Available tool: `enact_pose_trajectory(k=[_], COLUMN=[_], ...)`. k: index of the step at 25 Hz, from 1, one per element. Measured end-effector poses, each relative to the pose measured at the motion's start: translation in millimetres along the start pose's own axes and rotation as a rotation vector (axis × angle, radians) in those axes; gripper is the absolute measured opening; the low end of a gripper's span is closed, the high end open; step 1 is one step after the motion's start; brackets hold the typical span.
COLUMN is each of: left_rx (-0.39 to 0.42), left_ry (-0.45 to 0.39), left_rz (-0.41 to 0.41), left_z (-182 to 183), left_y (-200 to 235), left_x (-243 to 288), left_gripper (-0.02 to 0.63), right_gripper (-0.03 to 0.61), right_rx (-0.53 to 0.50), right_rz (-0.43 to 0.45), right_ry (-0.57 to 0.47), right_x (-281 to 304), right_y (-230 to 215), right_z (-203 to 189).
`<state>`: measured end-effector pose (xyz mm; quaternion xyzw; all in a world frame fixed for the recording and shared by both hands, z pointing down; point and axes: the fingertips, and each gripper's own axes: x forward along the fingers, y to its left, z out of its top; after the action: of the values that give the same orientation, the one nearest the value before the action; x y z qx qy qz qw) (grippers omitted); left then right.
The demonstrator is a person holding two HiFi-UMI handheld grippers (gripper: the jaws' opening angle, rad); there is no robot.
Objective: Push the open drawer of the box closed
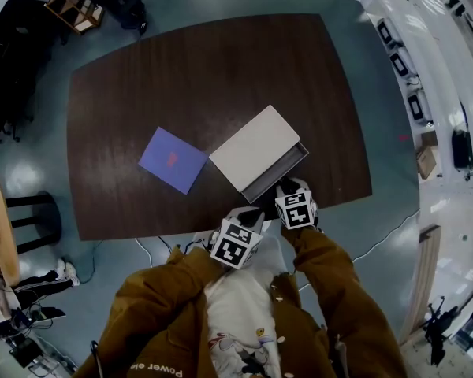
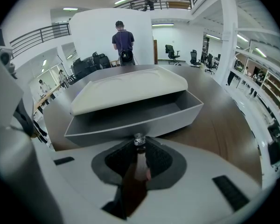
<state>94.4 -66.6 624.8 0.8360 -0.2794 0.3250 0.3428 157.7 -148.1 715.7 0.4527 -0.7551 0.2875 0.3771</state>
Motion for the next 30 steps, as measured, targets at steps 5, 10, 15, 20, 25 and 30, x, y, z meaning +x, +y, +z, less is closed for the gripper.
enact_pose_trajectory(k=[5,10,15,20,25,30], left_rx=[0.01,-0.004,0.006,0.01,0.008,0.01], left_ry=[-0.016,-0.015,-0.022,-0.028,-0.025,-0.027], left_rz=[0.007,0.0,0.0,0.0,0.004,0.0], left_z=[0.3,2.8,9.3,10.8,13.3,14.0], left_y=[9.4,11.2,14.4,16.8,20.2,22.3], left_x=[-3.0,-7.4,-8.4,-8.9,-11.8,-12.5], left_gripper=[0.006,0.006,0.006,0.006,0.006,0.006], right_gripper=[0.075,0.075,0.075,0.075,0.075,0.075], right_rx=[0.01,0.019,0.023,0.028,0.033,0.041], right_rz=[-0.003,0.003,0.01,0.009,0.012,0.008], right_ry=[-0.005,-0.003,-0.01,-0.012,-0.01,-0.011], right_x=[7.4,15.0,21.0,26.5,26.8,28.1], right_y=[3.5,8.7,10.0,11.5,11.1,12.0], right_z=[8.9,17.6,28.8,35.4,38.5,40.3])
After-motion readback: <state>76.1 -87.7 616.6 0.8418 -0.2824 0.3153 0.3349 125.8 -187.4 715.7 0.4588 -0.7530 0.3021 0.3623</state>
